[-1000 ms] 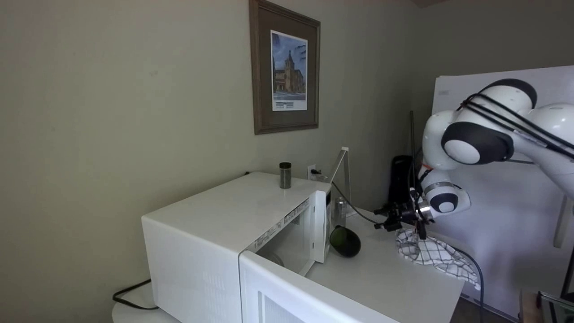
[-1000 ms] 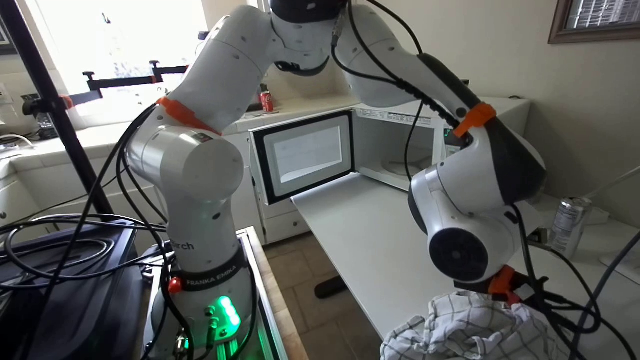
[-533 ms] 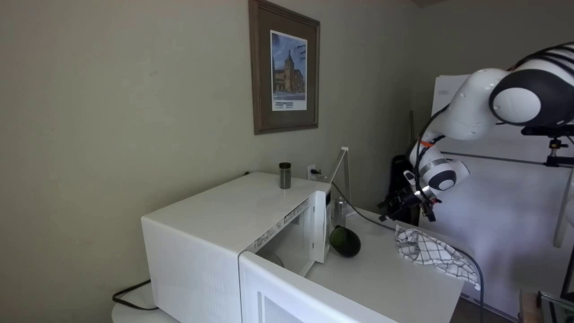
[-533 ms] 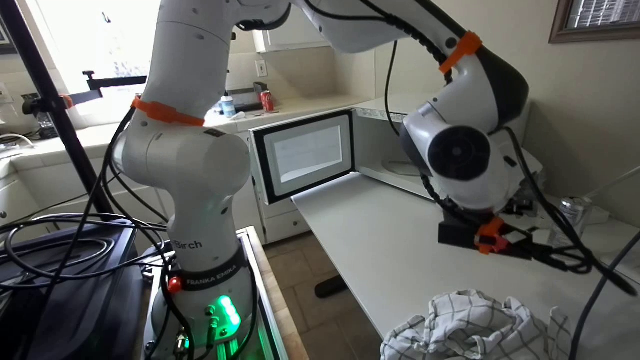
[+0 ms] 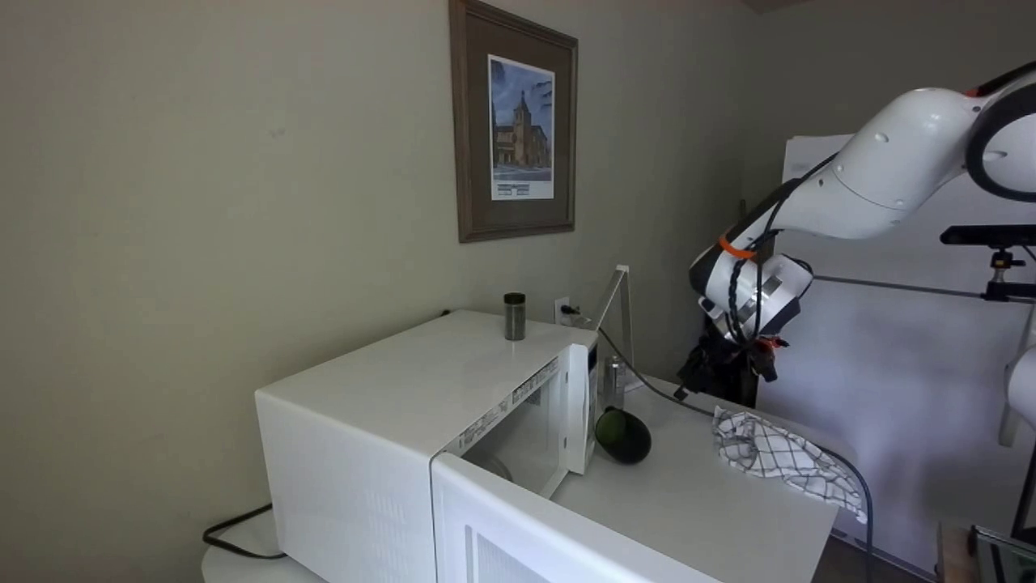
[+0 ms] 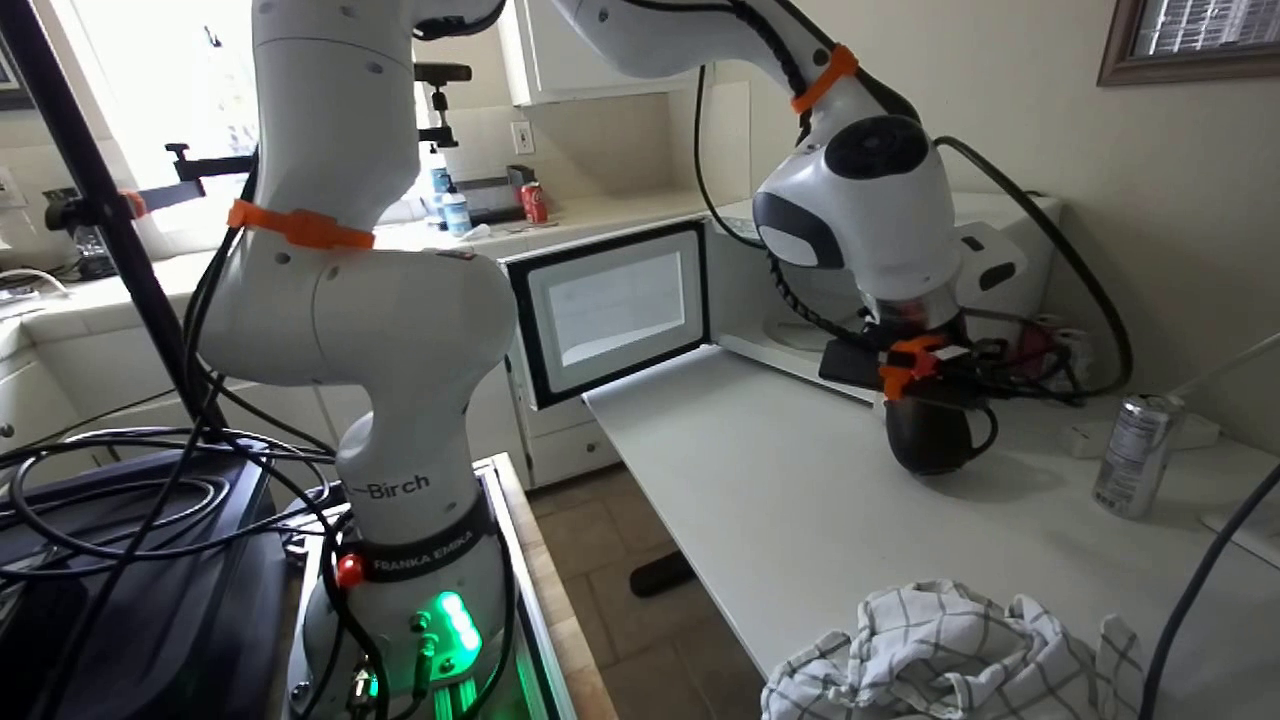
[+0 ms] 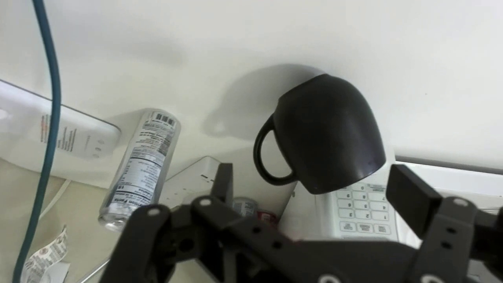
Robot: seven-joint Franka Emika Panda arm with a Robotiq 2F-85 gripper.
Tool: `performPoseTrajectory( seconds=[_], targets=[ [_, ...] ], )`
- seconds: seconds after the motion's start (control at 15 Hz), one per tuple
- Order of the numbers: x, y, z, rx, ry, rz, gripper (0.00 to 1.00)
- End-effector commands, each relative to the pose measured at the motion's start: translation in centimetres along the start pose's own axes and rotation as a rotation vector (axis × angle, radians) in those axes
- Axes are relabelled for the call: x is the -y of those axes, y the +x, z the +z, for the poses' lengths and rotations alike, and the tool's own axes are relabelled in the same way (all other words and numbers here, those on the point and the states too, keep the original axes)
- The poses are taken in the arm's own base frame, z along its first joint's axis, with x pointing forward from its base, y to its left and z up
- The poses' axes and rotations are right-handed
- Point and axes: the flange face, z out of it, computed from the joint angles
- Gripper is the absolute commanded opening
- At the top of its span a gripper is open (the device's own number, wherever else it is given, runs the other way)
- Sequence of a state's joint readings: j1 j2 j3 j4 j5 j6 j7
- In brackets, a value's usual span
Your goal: Remove the black cup from the microwave and put it on the counter
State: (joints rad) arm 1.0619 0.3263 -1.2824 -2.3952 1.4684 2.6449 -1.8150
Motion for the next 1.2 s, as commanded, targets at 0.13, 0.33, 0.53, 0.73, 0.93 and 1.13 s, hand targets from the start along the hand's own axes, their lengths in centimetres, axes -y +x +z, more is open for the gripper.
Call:
performPoseTrajectory(
  seconds=[0.13, 0.33, 0.53, 0.73, 0.93, 1.13],
  targets=[
    [0.3, 1.2, -0.2, -0.002, -0.031, -0.012, 1.00],
    [-0.3, 1.1, -0.5, -0.016, -0.027, -0.003, 1.00],
    [-0.6, 1.5, -0.5, -0.015, -0.026, 0.026, 1.00],
    [-0.1, 1.5, 2.0, 0.119, 0.015, 0.149, 1.00],
    [0.5, 3.0, 2.8, 0.170, 0.084, 0.275, 1.00],
    [0.7, 5.0, 2.8, 0.204, 0.078, 0.417, 1.00]
  ],
)
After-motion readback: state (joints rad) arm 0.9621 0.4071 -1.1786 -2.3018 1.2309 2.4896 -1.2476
